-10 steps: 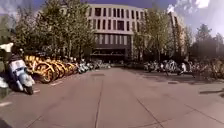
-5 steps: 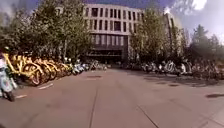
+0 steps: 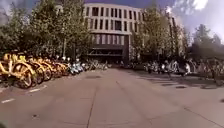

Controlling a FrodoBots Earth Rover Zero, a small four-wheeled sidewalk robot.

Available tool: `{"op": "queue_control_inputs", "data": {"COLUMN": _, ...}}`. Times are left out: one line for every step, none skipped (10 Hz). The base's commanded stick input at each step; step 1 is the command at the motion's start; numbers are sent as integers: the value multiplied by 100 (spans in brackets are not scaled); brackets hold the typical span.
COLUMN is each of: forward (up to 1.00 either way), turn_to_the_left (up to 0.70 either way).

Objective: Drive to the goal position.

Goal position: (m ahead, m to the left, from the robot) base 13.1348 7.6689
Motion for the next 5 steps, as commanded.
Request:
{"op": "queue_control_inputs", "data": {"forward": 70, "turn_to_the_left": 0}}
{"op": "queue_control_inputs", "data": {"forward": 70, "turn_to_the_left": -10}}
{"op": "queue_control_inputs", "data": {"forward": 70, "turn_to_the_left": -14}}
{"op": "queue_control_inputs", "data": {"forward": 70, "turn_to_the_left": -14}}
{"op": "queue_control_inputs", "data": {"forward": 70, "turn_to_the_left": -14}}
